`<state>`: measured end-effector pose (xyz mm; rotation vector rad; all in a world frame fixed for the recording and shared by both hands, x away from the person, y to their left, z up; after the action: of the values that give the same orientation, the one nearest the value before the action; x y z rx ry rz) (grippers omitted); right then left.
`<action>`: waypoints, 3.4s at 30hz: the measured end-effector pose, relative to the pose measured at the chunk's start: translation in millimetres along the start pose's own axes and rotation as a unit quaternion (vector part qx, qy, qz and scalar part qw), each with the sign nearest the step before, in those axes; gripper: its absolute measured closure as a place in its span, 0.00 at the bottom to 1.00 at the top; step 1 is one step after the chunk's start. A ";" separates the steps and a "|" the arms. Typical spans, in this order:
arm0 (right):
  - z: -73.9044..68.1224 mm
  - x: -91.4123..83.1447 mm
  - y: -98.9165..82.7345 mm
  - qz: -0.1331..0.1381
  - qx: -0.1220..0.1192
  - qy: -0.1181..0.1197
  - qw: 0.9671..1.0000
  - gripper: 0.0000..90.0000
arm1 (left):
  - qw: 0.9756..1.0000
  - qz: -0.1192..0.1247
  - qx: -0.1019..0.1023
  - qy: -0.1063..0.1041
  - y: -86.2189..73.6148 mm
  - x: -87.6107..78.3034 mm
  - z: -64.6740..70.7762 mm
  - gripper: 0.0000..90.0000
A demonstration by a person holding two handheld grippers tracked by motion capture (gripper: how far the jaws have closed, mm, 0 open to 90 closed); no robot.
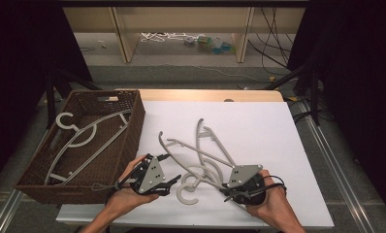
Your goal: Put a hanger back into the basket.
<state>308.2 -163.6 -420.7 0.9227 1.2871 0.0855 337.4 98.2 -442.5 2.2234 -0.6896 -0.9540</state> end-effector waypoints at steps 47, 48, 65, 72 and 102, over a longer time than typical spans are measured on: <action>6.8 -12.3 5.6 0.031 -0.023 0.030 0.999 0.75 | 0.973 0.006 0.170 -0.155 27.7 -2.0 15.0 0.88; 7.5 -12.7 6.6 0.037 -0.018 0.023 0.999 0.69 | 0.975 -0.001 0.157 -0.156 28.5 -2.4 13.9 0.88; 27.4 -44.0 18.1 0.179 0.108 -0.046 0.977 0.28 | 0.990 -0.029 -0.095 -0.097 20.9 -10.3 -41.7 0.88; 28.4 -33.8 10.7 0.164 0.123 -0.051 0.977 0.26 | 0.981 -0.007 -0.173 -0.089 16.3 -22.9 -57.0 0.88; 30.3 -18.4 -7.7 0.153 0.141 -0.044 0.977 0.23 | 0.966 0.020 -0.258 -0.006 27.2 -143.6 -165.2 0.88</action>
<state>324.5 -194.7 -411.5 1.3514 1.0839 0.1031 371.6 229.2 -268.3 1.7383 -0.4252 -0.9942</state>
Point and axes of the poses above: each handheld gripper's, and its own axes: x roughly forward along the jaws, y roughly out of its top, z roughly to its right, the point moved 3 cm from there along x, roughly forward along the jaws, and after that the axes turned 14 degrees about x, right-handed, at the moved point
